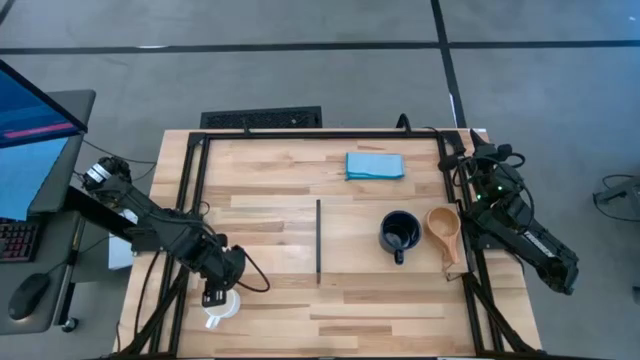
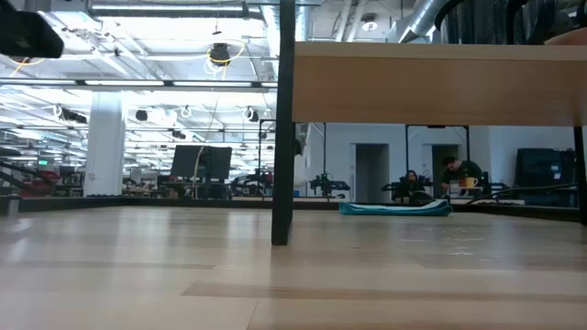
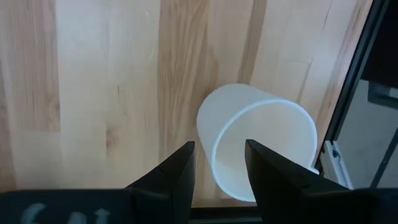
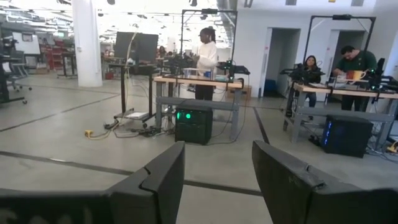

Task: Stack small to large cups/mugs on shelf
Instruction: Put the white mug on the shelf

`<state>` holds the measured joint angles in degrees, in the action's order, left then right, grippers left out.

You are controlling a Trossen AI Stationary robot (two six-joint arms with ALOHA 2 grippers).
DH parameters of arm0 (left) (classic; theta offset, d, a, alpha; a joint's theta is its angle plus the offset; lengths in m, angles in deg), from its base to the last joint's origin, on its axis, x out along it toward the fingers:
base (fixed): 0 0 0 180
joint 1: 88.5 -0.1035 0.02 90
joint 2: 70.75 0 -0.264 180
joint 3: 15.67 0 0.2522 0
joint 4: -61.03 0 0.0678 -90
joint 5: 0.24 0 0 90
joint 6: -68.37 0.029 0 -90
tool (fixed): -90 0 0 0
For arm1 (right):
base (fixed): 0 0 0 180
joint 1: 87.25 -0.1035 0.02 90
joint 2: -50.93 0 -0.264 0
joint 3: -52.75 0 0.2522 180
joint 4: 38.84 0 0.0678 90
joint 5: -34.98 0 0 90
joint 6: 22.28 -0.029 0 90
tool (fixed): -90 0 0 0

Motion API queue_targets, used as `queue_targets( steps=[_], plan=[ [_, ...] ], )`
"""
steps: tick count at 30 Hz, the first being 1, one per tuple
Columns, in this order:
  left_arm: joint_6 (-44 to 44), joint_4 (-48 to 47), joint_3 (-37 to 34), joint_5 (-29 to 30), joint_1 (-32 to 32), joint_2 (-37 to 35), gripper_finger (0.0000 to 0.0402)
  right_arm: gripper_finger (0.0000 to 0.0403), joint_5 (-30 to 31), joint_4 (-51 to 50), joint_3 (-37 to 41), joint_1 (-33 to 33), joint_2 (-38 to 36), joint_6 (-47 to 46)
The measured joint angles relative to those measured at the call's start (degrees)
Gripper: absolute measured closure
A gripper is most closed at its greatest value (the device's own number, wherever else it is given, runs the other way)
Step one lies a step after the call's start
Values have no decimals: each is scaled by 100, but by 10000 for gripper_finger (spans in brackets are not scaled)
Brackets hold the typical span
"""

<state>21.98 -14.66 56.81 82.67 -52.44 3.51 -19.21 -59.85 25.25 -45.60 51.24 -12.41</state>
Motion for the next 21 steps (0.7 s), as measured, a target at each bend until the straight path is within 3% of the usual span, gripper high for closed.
queue_targets(
  steps=[13, 21],
  plan=[
    [-370, 50, 0, 436, 208, 0, 272, 193, 0, -2, 0, 0, 0, 4],
    [-26, 118, 0, 218, 267, 401, 272, 193, 0, -3, 2, 0, 0, 9]
  ],
)
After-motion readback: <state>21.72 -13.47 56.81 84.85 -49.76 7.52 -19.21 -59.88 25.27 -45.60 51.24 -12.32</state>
